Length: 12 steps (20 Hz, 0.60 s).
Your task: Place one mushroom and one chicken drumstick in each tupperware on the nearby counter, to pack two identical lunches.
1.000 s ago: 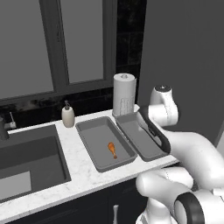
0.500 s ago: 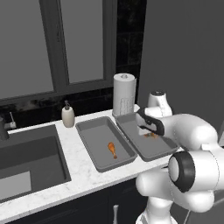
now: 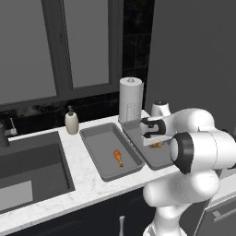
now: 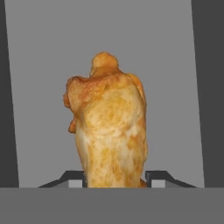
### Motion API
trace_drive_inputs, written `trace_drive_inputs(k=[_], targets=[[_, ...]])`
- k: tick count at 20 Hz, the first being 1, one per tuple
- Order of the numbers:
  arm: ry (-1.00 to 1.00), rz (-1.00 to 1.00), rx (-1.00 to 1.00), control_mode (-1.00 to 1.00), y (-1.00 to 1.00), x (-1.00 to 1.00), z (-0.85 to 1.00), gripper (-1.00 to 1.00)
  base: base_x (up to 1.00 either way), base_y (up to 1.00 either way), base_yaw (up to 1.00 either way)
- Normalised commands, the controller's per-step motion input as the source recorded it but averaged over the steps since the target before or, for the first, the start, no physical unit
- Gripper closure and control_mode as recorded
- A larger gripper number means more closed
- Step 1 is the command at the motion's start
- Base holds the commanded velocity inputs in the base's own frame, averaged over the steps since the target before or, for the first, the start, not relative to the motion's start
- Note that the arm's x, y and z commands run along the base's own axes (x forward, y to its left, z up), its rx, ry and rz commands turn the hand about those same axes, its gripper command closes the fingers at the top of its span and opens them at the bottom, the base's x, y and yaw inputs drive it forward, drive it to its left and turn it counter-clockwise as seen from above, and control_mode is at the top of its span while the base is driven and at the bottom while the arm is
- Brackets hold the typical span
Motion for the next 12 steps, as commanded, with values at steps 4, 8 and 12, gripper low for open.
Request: trace_drive_inputs(k=[4, 8, 12], targets=[[0.0, 0.0, 0.0, -1.0, -0.01, 0.0, -0.43, 1.0, 0.0, 0.0, 0.0], [0.0, 0.0, 0.0, -1.0, 0.0, 0.0, -0.54, 1.0, 0.0, 0.0, 0.0], [0.0, 0.0, 0.0, -1.0, -0.03, -0.14, -0.45, -1.0, 0.0, 0.0, 0.0]])
